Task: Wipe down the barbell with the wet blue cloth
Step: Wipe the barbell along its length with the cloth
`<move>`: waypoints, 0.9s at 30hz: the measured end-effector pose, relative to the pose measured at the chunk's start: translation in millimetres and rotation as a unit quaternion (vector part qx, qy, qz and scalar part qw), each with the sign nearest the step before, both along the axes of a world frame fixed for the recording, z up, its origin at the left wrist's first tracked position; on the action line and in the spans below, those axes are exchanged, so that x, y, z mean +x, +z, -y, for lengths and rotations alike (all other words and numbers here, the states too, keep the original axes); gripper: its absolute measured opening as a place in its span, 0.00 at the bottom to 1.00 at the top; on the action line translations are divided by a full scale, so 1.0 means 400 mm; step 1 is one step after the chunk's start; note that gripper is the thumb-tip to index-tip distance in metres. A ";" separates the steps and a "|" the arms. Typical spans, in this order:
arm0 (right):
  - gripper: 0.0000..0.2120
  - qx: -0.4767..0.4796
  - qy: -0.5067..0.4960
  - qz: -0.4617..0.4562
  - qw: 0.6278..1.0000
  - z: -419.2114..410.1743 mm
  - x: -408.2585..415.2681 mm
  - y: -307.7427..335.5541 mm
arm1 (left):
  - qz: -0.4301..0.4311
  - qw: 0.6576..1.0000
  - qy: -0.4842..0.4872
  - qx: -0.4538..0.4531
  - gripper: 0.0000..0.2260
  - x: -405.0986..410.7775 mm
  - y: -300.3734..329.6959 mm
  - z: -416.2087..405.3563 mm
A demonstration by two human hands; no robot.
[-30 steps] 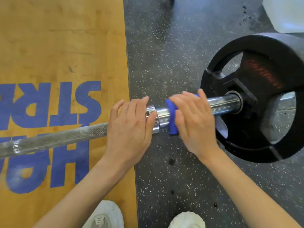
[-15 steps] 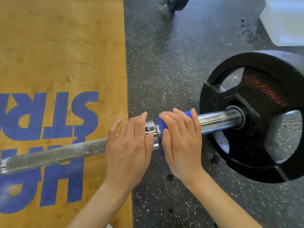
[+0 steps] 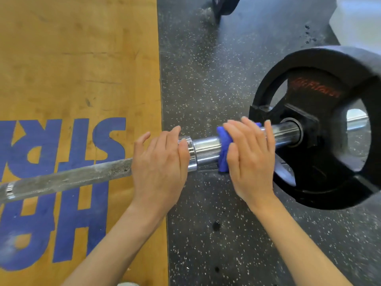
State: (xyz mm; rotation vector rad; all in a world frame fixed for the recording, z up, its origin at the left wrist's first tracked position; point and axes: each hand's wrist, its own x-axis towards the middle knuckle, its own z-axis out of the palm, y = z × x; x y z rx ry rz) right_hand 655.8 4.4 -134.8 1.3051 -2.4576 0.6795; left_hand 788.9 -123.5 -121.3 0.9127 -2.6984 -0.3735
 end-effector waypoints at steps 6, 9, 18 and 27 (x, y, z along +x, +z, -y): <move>0.23 -0.006 0.078 -0.003 0.997 0.111 0.048 -0.021 | -0.004 0.999 0.031 0.023 0.23 -0.046 0.006 0.059; 0.22 -0.007 0.057 -0.039 0.998 0.091 -0.039 -0.036 | -0.017 0.999 0.026 0.038 0.25 -0.070 0.021 0.091; 0.21 -0.004 0.096 -0.048 0.994 0.158 -0.099 -0.044 | -0.013 0.998 -0.037 0.040 0.13 -0.101 -0.001 0.168; 0.16 -0.057 0.095 0.060 0.992 0.184 -0.146 -0.007 | 0.082 0.994 0.020 0.069 0.21 -0.131 0.038 0.205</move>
